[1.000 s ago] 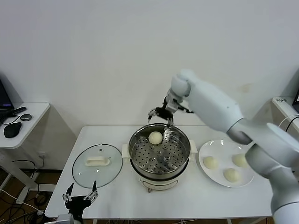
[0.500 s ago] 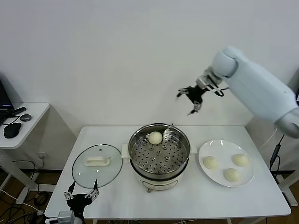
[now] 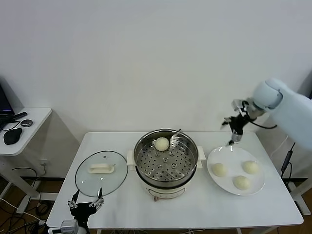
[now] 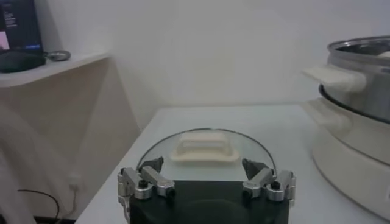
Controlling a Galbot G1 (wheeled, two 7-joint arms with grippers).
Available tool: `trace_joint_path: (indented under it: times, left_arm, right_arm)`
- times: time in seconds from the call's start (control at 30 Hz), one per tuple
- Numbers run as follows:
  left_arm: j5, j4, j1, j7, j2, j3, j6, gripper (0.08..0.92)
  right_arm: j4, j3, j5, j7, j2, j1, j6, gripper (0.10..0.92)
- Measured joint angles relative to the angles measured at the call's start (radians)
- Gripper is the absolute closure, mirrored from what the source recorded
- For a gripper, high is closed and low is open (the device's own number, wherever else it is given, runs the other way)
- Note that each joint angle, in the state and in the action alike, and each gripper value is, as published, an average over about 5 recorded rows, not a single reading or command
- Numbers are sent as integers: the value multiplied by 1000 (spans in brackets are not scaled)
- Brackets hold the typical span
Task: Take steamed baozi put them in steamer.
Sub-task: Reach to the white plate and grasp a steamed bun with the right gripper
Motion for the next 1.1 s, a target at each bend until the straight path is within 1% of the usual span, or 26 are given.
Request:
trace_joint_path:
  times: [0.5,1.1]
  left_arm:
    - [4,9,10,-1,-5,-8,0,177]
    - [11,21,10,-2,-9,0,-2,177]
  right_arm:
    - [-37,120,-169,24,74,-212,-22,203]
    - [-89,187,-245,86,131,-310,-24,203]
